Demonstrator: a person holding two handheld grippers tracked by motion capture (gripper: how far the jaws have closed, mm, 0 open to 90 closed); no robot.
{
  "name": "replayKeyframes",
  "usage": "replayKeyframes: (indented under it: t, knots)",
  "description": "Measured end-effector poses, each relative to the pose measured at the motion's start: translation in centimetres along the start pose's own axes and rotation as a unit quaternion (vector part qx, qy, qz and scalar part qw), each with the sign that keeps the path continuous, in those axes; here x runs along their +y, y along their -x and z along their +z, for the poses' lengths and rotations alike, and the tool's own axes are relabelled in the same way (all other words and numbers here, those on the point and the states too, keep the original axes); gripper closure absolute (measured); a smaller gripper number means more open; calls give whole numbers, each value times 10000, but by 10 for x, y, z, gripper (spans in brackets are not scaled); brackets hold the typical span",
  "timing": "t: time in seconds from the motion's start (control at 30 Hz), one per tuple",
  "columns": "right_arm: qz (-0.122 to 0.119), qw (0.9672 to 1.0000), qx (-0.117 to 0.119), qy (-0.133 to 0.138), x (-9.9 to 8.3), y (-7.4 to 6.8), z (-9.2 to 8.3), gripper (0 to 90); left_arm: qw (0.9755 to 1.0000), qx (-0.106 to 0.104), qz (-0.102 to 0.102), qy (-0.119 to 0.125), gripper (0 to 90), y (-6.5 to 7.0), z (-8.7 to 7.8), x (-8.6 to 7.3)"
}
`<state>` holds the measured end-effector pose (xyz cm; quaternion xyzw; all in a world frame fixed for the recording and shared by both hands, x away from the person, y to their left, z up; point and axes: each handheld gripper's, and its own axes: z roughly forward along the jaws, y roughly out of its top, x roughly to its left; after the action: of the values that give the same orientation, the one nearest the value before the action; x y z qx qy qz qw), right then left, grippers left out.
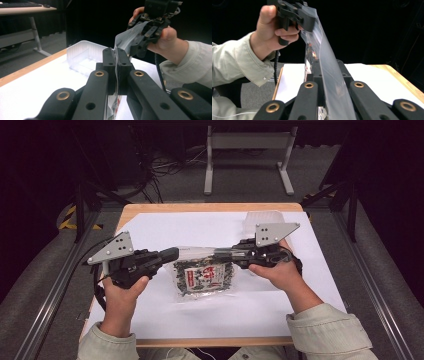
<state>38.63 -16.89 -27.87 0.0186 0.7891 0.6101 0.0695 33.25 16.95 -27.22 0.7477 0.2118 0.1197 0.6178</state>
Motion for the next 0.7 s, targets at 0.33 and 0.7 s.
replayKeyframes:
  t: [0.33,0.7]
  knots:
    - [66,9999,-131,-28,8,-2,-8,860,9995,307,44,7,519,1,3,1]
    - [195,9981,-582,49,20,5,-28,864,9979,637,-11,-154,281,-9,2,-9]
